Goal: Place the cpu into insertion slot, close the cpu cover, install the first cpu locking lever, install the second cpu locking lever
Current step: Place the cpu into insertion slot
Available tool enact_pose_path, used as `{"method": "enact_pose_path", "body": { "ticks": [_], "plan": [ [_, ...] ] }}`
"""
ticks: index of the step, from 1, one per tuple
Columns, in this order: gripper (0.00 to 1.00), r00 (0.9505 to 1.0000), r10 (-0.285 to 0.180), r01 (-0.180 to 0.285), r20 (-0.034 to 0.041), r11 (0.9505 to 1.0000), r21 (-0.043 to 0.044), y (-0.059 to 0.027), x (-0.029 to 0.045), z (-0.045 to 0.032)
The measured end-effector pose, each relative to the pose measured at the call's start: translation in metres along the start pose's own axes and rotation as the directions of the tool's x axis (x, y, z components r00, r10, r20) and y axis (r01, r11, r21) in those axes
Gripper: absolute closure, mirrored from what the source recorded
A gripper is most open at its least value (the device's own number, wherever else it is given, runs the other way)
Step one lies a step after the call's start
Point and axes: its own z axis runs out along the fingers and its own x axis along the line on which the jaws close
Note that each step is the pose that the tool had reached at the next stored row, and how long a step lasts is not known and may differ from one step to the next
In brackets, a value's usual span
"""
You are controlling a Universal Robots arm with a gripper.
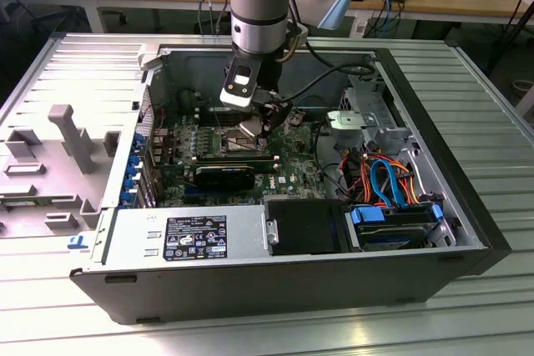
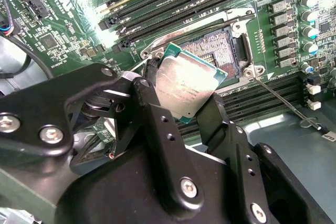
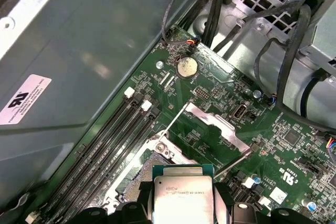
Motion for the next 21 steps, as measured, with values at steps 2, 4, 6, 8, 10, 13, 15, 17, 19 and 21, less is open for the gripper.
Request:
{"method": "enact_pose_path", "body": {
  "ticks": [2,4,6,8,10,13,15,17,19,21],
  "plan": [
    [0.45,1.0,0.007,-0.007,0.0004,1.0,0.0001,0.0,0.0,0.0],
    [0.45,0.9999,0.012,-0.012,0.0012,0.9999,0.0004,0.0,-0.0001,0.0001],
    [0.45,0.9999,0.017,-0.017,0.0016,0.9999,0.0006,0.0,-0.0001,0.0001],
    [0.45,0.9998,0.019,-0.019,0.0019,0.9998,0.0007,0.0,-0.0001,0.0002],
    [0.45,0.9998,0.021,-0.021,0.0023,0.9998,0.0009,0.0001,-0.0001,0.0002],
    [0.45,0.9997,0.023,-0.023,0.0025,0.9997,0.0009,0.0001,-0.0002,0.0003],
    [0.45,0.9997,0.025,-0.025,0.0025,0.9997,0.0007,0.0001,-0.0002,0.0005],
    [0.45,0.9996,0.027,-0.027,0.0026,0.9996,0.0008,0.0001,-0.0002,0.0005],
    [0.45,0.9996,0.028,-0.028,0.0028,0.9996,0.0009,0.0,-0.0003,0.0005],
    [0.45,0.9995,0.03,-0.03,0.0028,0.9996,0.0007,0.0001,-0.0003,0.0006]
  ]
}}
